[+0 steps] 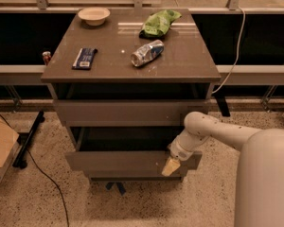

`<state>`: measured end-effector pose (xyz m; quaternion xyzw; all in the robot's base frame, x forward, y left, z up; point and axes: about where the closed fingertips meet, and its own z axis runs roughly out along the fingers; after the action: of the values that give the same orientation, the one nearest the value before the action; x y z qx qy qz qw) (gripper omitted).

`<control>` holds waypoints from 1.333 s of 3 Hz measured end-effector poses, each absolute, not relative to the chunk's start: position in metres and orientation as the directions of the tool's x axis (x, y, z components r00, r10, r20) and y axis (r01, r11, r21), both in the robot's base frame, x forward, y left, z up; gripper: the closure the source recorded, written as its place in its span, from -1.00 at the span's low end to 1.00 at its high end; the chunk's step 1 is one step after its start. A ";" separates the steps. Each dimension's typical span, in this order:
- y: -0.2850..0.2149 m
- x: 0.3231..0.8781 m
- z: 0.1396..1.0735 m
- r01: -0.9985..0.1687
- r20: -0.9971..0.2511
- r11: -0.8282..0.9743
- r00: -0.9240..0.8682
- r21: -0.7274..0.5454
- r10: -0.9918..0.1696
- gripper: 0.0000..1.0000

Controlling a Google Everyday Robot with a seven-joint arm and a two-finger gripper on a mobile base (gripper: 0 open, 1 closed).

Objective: Open middle drawer

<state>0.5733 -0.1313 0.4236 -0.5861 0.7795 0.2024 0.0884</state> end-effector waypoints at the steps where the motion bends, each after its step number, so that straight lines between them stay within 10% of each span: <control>1: -0.132 0.570 0.424 -0.948 -0.373 0.232 -0.300 0.216 -0.878 0.31; 2: -0.135 0.533 0.423 -0.923 -0.363 0.279 -0.364 0.266 -0.858 0.23; 4: -0.129 0.452 0.417 -0.792 -0.354 0.467 -0.599 0.392 -0.718 -0.84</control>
Offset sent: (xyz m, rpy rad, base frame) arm -0.1350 -0.0135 0.0023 0.0248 0.1835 -0.1948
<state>0.4525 -0.1292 0.4167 -0.4424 0.8537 0.2656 0.0697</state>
